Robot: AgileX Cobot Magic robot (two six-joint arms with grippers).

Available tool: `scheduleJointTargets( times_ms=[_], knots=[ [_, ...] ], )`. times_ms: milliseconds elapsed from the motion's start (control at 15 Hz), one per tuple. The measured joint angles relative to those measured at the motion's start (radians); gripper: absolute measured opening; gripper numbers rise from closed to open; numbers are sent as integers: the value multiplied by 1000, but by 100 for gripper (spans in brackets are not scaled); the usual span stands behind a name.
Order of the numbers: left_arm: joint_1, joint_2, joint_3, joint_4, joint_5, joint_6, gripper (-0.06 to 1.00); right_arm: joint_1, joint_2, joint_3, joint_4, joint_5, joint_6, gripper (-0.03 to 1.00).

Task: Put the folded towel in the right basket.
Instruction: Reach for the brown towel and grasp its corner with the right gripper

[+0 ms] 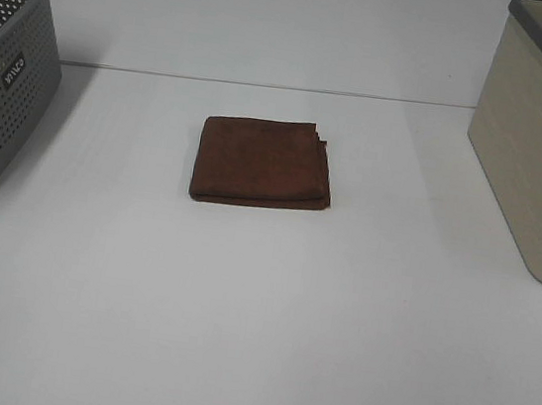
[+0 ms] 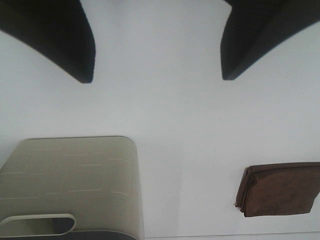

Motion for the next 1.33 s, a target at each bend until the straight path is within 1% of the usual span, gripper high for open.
scheduleJointTargets(
  times_ms=[1333],
  knots=[
    [0,0,0,0,0,0,97,0,0,0,0,0,0,67]
  ],
)
